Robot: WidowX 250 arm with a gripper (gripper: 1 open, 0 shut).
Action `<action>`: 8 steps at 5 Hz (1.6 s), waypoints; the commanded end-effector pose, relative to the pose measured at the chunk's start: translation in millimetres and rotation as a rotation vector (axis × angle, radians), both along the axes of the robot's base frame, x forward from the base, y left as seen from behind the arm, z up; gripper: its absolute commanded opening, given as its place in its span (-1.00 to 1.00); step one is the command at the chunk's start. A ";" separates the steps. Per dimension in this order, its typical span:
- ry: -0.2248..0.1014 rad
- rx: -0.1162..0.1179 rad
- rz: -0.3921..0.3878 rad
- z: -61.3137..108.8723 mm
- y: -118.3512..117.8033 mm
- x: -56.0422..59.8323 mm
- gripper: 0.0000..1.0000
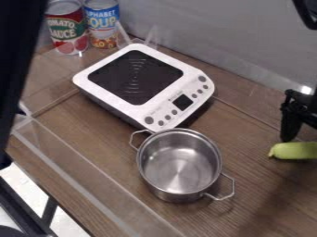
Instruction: Put green spoon on the white and black stove top
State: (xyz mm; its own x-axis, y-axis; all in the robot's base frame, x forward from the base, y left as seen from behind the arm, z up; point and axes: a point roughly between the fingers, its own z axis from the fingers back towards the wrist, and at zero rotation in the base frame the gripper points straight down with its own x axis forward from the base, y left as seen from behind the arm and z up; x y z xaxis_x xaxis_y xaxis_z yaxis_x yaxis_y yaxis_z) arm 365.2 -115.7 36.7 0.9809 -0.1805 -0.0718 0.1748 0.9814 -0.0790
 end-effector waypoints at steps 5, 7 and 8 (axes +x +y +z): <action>0.039 0.029 0.044 23.2 29.2 15.1 1.00; 0.063 0.030 0.049 25.9 32.7 16.8 1.00; 0.074 0.031 0.038 21.5 31.2 22.0 1.00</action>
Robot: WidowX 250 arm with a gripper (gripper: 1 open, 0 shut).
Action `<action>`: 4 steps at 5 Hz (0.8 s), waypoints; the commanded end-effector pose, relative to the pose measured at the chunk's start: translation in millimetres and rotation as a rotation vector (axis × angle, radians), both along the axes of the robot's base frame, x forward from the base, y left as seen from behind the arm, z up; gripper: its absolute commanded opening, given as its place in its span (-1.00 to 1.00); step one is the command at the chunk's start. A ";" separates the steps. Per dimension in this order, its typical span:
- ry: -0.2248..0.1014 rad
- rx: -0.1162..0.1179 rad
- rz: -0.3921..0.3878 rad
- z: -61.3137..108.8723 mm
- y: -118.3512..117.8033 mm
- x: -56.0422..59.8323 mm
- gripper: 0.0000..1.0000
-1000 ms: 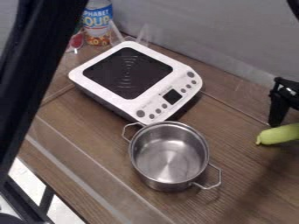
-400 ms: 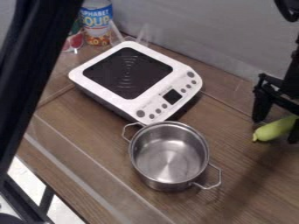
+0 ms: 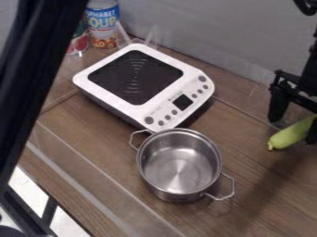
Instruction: Put green spoon on the white and black stove top
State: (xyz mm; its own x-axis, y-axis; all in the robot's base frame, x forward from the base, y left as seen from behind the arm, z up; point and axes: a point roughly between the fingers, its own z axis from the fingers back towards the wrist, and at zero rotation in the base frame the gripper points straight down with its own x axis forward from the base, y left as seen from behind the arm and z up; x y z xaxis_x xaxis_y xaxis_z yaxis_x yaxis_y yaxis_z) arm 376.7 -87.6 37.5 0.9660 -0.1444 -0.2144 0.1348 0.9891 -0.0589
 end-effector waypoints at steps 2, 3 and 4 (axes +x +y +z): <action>-0.052 -0.010 0.036 18.9 9.4 6.3 1.00; -0.048 -0.011 0.079 27.1 17.0 -3.4 1.00; -0.050 -0.013 0.111 34.2 17.1 -1.8 1.00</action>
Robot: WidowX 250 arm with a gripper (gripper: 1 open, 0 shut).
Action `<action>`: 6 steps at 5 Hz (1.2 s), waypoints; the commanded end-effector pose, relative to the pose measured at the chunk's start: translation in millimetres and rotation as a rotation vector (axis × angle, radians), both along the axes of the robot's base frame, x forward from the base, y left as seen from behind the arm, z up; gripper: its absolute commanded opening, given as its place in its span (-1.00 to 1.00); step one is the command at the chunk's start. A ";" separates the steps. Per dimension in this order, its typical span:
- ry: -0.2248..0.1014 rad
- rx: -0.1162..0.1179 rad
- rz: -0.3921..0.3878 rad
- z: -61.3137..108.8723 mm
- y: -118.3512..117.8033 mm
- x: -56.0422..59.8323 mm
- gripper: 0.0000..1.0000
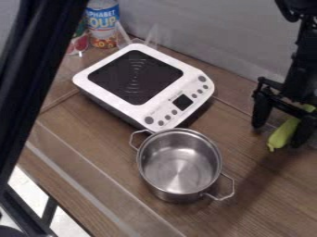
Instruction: Put green spoon on the white and black stove top
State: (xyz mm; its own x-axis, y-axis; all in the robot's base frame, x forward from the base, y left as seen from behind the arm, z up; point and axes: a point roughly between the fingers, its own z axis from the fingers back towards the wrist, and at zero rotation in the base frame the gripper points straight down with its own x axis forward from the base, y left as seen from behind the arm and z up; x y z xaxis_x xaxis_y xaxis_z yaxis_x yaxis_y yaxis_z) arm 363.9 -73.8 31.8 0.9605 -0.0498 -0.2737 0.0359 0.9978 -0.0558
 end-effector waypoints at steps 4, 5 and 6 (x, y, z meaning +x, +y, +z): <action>-0.117 -0.025 0.043 47.5 -2.9 18.3 1.00; -0.115 -0.038 0.049 48.0 -16.1 27.0 1.00; -0.108 -0.054 0.063 35.5 -14.8 28.1 1.00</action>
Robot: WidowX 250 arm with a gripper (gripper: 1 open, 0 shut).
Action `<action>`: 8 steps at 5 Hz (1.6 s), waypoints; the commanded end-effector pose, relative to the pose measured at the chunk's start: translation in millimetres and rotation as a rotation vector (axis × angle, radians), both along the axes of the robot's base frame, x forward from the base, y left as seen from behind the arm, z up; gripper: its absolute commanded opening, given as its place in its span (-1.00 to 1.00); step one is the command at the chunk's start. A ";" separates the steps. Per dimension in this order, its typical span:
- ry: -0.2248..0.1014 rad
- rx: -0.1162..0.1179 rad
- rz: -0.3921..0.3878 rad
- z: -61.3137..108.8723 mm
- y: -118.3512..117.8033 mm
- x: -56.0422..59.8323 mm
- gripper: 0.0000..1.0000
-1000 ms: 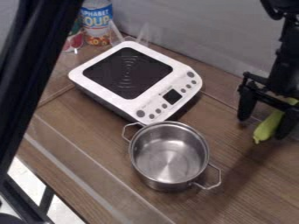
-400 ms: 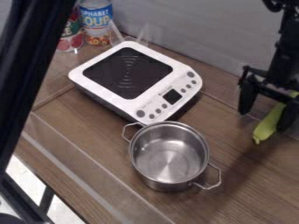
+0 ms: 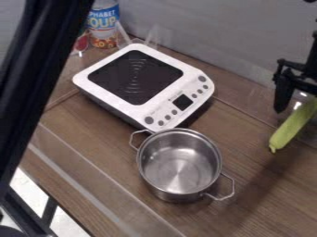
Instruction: Put green spoon on the white and black stove top
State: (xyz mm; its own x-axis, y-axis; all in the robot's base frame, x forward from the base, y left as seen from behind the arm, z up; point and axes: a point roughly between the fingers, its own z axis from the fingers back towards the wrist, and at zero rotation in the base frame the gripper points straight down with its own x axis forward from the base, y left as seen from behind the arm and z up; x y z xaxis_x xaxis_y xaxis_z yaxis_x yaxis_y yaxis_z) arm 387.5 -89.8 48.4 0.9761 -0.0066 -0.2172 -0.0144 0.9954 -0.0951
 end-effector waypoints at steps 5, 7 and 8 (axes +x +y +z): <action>-0.086 0.050 0.215 75.6 53.1 -4.9 -1.00; -0.125 0.060 0.360 124.6 82.1 -20.3 -1.00; -0.136 0.073 0.397 149.2 90.8 -33.2 -1.00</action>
